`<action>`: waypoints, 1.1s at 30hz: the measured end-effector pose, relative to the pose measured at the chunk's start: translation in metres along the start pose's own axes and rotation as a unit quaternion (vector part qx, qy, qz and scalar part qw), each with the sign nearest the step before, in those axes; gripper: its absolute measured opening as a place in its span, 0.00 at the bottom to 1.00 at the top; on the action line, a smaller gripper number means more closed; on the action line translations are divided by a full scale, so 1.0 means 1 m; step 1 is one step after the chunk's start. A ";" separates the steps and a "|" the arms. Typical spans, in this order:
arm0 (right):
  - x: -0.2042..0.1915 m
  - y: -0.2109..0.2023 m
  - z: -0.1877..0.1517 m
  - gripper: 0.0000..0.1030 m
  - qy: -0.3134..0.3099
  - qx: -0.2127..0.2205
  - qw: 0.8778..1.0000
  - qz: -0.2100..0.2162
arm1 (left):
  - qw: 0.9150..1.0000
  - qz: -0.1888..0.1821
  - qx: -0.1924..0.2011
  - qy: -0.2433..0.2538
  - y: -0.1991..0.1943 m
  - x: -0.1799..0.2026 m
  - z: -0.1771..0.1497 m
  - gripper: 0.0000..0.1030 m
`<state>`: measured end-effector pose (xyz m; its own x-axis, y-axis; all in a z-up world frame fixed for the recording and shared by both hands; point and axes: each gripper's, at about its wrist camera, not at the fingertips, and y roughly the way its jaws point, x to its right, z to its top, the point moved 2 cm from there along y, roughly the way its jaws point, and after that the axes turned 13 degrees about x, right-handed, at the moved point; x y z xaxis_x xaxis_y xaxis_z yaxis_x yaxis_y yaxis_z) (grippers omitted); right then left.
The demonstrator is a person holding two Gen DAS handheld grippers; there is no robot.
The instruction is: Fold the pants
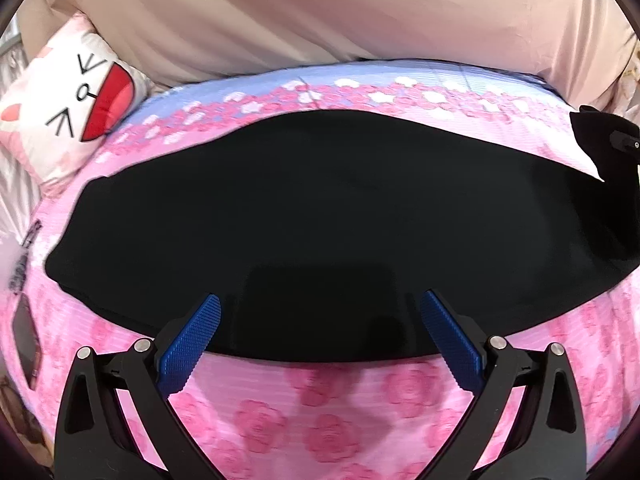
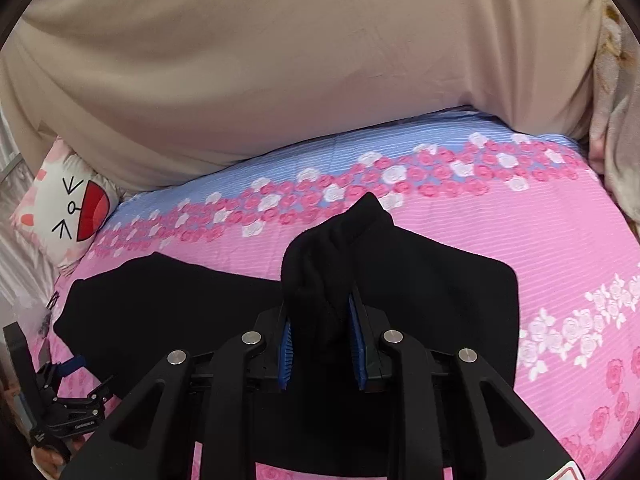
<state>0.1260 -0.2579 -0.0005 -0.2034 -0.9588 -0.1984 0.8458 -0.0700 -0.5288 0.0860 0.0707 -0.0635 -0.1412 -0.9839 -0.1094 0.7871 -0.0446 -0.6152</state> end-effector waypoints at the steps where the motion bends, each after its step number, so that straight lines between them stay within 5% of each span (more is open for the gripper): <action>1: -0.006 0.001 -0.001 0.21 -0.004 -0.004 1.000 0.005 | 1.000 0.006 0.002 0.001 0.000 -0.003 0.001 0.95; 9: -0.116 0.024 -0.016 0.22 -0.072 -0.037 0.990 0.118 | 0.999 0.036 0.006 -0.032 0.007 -0.041 0.005 0.95; 14: -0.173 0.081 -0.082 0.28 -0.107 -0.131 0.970 0.175 | 0.997 0.056 -0.001 -0.049 0.008 -0.065 0.001 0.95; 16: -0.184 0.083 -0.102 0.35 -0.145 -0.117 0.967 0.173 | 0.997 0.063 -0.003 -0.050 0.008 -0.071 -0.001 0.95; 18: -0.189 0.072 -0.099 0.52 -0.142 -0.119 0.963 0.193 | 0.996 0.068 -0.003 -0.053 0.008 -0.077 -0.002 0.95; 25: -0.168 0.028 -0.072 0.53 -0.146 -0.079 0.972 0.168 | 0.996 0.059 -0.006 -0.060 0.015 -0.078 0.000 0.95; 33: -0.201 0.064 -0.109 0.60 -0.197 -0.109 0.958 0.177 | 0.998 0.052 -0.002 -0.045 0.011 -0.067 0.002 0.95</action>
<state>0.1673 -0.0393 -0.0844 0.3158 -0.9443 -0.0928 0.6951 0.2968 -0.6547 0.1059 0.1359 -0.0612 -0.0046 -0.9947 -0.1028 0.7927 0.0590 -0.6067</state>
